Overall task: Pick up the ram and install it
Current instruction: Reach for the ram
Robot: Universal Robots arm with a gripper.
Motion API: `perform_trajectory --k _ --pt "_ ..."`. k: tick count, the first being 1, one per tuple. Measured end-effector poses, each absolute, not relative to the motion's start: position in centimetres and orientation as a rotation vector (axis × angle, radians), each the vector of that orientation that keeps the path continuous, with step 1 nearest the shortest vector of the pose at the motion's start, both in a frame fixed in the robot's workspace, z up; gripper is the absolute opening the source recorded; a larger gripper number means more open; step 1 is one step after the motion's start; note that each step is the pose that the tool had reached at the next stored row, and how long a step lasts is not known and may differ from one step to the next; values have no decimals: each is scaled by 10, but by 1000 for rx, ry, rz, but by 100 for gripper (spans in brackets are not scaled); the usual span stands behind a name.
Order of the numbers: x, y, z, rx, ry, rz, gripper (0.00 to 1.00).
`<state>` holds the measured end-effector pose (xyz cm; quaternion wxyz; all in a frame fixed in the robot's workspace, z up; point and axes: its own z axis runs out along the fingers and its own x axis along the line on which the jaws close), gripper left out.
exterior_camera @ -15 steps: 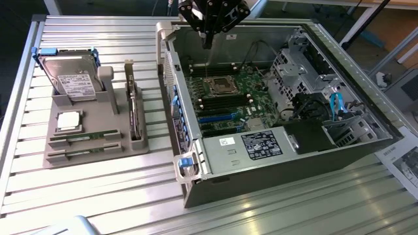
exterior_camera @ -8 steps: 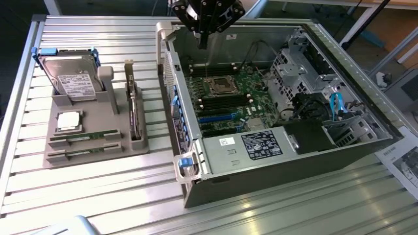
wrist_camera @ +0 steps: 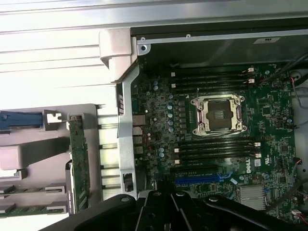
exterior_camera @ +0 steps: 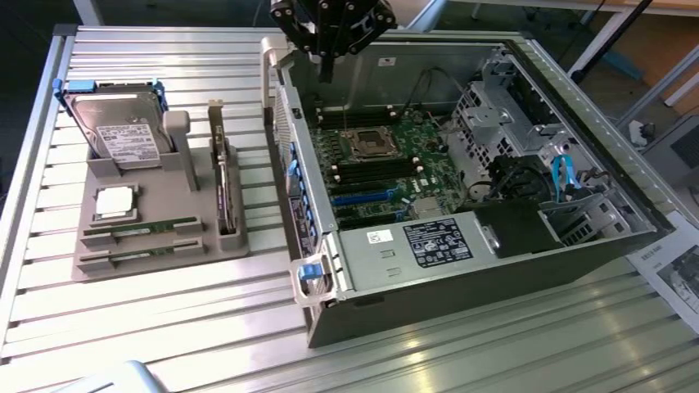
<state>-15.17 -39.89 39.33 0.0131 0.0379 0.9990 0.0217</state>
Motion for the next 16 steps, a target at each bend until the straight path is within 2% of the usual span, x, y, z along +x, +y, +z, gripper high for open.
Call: perform_trajectory --k 16 --pt "-196 -399 393 118 3112 68 10"
